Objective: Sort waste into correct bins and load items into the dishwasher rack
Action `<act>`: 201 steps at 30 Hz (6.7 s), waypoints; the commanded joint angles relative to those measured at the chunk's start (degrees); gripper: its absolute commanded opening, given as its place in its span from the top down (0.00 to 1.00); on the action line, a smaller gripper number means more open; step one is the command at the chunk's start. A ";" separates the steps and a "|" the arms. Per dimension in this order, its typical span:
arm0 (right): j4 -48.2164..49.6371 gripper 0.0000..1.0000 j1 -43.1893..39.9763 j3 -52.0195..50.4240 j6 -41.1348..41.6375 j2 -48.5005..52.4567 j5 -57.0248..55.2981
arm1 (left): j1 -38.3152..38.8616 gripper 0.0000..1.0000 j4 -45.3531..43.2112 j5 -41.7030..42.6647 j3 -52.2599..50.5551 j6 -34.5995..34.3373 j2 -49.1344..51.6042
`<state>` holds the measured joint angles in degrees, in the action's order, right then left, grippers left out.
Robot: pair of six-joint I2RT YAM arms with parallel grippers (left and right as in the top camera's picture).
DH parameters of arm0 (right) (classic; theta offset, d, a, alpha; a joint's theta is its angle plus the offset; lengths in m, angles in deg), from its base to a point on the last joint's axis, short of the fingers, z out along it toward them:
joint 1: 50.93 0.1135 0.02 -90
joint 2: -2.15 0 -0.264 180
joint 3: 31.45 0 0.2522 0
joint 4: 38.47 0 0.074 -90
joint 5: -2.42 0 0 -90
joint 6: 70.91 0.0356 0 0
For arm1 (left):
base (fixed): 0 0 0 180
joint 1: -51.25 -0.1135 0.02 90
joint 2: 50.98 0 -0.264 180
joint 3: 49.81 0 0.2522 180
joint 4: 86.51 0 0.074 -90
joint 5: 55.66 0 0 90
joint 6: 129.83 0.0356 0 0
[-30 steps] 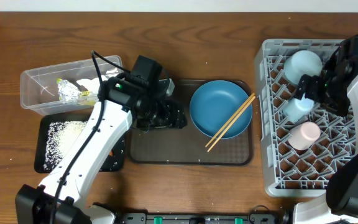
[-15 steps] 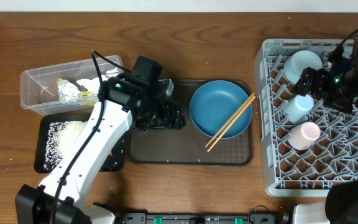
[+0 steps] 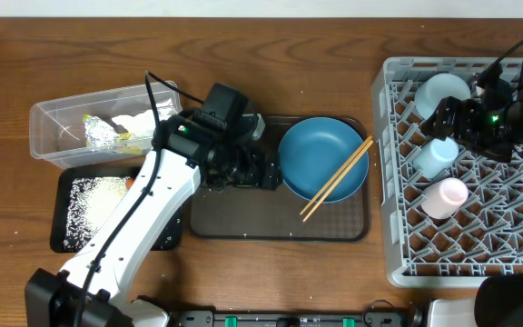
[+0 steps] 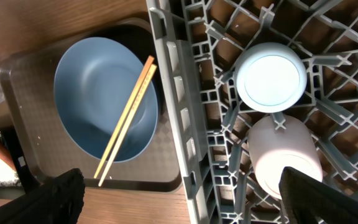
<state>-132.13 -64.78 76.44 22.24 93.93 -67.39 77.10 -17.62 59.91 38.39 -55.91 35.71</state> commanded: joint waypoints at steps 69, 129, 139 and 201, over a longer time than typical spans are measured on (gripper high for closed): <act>-0.07 0.01 1.51 1.07 -1.09 -0.35 1.03 | -1.05 0.00 -19.87 -29.70 2.14 2.12 -1.18; 30.18 0.98 40.65 -32.79 62.79 -0.04 -29.88 | -6.80 0.02 -19.54 -29.70 2.14 2.12 -1.62; 40.46 0.98 40.70 -38.62 62.71 0.07 -31.82 | -6.80 0.02 -19.52 -29.70 2.14 2.12 -1.62; 50.53 0.76 41.66 -39.95 60.26 1.25 -28.59 | -6.80 0.02 -19.15 -29.68 2.14 2.12 -1.62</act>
<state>-81.70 -23.67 37.21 81.69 94.00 -95.74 70.45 -36.94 30.92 40.27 -54.35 33.77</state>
